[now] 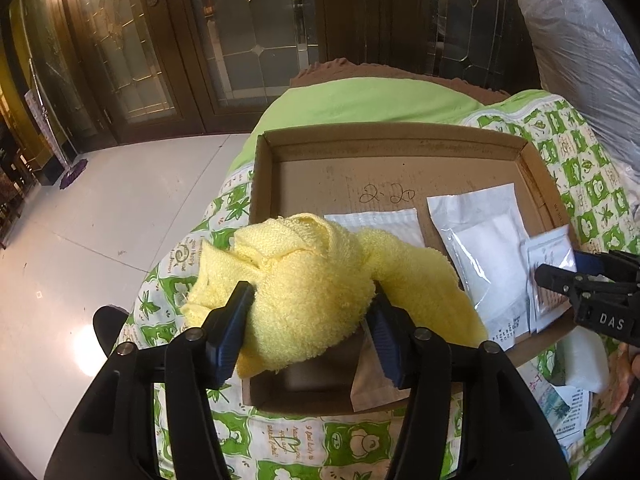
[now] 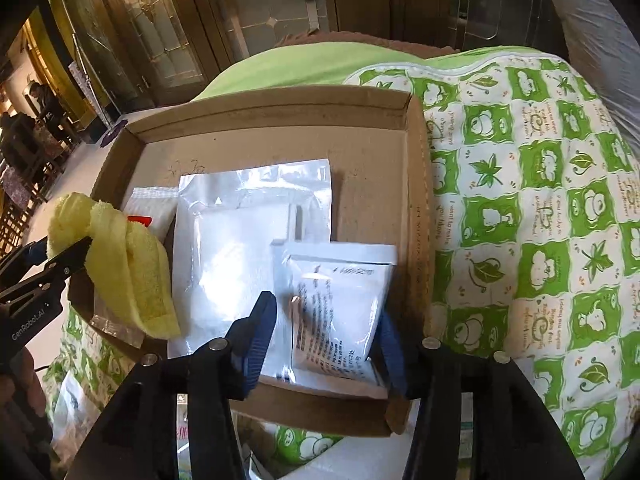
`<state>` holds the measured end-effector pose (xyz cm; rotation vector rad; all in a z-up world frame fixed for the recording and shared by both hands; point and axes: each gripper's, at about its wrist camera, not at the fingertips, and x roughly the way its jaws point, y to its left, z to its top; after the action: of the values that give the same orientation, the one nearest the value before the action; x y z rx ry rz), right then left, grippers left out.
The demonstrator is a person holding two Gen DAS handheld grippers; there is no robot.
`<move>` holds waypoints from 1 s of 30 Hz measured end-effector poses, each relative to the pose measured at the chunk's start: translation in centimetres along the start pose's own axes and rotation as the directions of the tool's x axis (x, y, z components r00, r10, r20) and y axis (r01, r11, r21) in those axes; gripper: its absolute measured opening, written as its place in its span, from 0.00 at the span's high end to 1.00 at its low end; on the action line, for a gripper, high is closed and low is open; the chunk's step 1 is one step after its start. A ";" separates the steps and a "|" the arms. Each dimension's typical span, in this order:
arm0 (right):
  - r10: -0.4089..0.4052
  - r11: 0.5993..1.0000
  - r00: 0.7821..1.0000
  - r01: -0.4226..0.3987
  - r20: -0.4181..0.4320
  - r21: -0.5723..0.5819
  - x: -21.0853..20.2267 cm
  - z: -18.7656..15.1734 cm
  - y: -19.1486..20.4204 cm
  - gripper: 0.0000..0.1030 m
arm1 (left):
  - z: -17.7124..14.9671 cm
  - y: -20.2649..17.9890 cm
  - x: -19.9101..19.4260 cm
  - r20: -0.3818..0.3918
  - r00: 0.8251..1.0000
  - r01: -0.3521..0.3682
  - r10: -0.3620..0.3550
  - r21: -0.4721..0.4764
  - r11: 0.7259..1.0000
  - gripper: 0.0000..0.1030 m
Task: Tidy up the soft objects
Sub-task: 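Lower the towel and sachet into the tray and open both tools, then lift both tools away from the tray back over the pile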
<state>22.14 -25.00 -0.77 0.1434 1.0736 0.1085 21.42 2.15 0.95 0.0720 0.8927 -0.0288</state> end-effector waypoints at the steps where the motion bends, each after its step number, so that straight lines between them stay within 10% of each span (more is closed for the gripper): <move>1: -0.002 1.000 1.000 0.002 0.007 -0.002 -0.5 -0.2 0.1 0.44 | -0.1 0.0 -0.3 0.005 1.000 -0.002 0.002 -0.007 1.000 0.45; 6: -0.051 0.999 0.996 0.050 0.067 0.011 -3.2 -1.3 0.3 0.11 | -0.1 -0.4 -2.0 0.042 0.999 -0.006 0.007 -0.020 1.000 0.44; 11: -0.121 0.992 0.983 0.115 0.136 0.051 -6.5 -3.8 0.9 0.00 | -0.7 -1.1 -4.7 0.094 0.996 0.000 0.002 -0.024 1.000 0.34; 30: -0.155 0.983 0.980 0.140 0.124 0.122 -12.8 -14.8 1.7 0.00 | -9.7 -2.8 -9.8 0.064 0.998 -0.010 0.011 -0.025 1.000 0.34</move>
<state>3.01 -24.44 3.69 0.1699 0.9535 -0.0947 7.64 -0.01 2.36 0.0522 0.8286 -0.0099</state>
